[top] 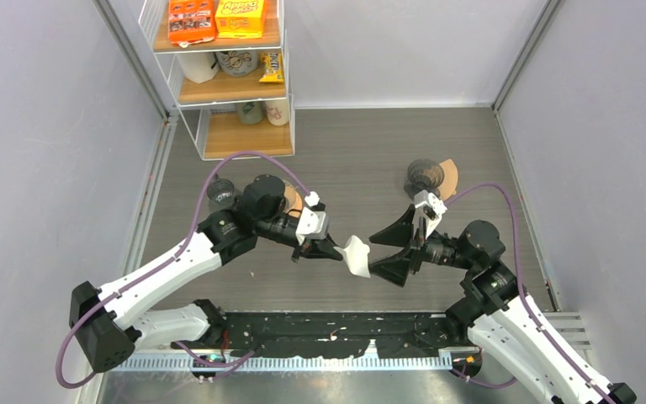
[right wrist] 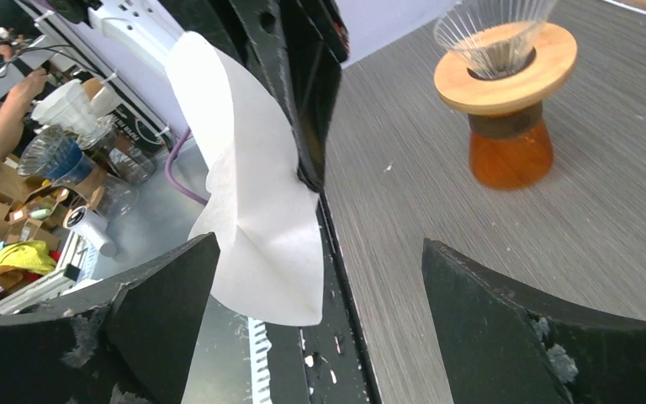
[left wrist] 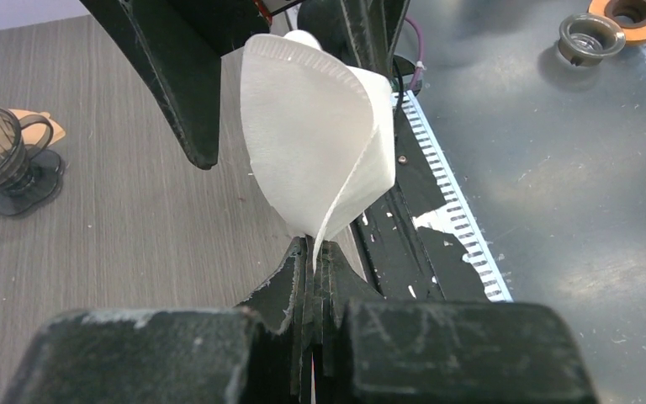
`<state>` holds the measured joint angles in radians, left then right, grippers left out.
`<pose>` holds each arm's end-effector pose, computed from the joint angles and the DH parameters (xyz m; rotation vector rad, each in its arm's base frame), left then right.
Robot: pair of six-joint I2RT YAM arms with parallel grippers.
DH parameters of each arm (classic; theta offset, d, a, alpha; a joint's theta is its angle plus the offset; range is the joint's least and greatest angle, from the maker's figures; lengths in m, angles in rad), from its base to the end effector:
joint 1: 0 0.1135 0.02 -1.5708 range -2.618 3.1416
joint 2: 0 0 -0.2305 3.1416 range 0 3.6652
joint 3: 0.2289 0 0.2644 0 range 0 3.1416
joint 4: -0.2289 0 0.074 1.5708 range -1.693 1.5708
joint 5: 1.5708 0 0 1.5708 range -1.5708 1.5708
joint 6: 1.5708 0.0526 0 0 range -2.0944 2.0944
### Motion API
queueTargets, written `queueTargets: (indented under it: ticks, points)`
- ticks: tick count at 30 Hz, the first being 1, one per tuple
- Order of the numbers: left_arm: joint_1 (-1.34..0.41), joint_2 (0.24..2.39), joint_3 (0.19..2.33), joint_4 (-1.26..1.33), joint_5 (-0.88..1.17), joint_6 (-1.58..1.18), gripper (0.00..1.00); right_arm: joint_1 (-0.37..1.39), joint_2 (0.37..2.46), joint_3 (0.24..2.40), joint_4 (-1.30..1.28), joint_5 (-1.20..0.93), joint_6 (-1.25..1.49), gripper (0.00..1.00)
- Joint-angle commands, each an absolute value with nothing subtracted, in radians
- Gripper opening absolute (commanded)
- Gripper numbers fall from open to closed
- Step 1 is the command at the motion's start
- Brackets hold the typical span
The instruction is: Place the coffee filter in the dripper
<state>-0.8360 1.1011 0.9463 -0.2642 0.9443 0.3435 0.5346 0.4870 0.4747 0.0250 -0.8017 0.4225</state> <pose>0.1528 -0.2327 0.2960 1.5884 1.2349 -1.2481 0.1400 0.1268 0.2796 -0.7732 1.5548 1.3445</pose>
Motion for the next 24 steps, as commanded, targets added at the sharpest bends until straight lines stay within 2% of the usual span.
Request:
queueTargets:
  ticks: [1,8,16,19,24]
  points:
    - [-0.839,1.112,0.988,-0.219,0.97,0.324,0.0,0.538,0.504,0.481,0.168,-0.861,0.453,0.98]
    - [-0.839,1.127,0.984,-0.172,0.989,0.283,0.0,0.541,0.536,0.485,0.204,-0.895,0.463,0.98]
    - [-0.839,1.101,0.96,-0.117,0.949,0.265,0.0,0.542,0.436,0.448,0.037,-0.838,0.398,0.99]
    - [-0.839,1.092,0.955,-0.096,0.963,0.267,0.0,0.542,0.386,0.408,0.084,-0.828,0.426,0.99]
    - [-0.839,1.113,0.974,-0.084,0.977,0.255,0.0,0.547,0.45,0.411,0.145,-0.875,0.451,0.99]
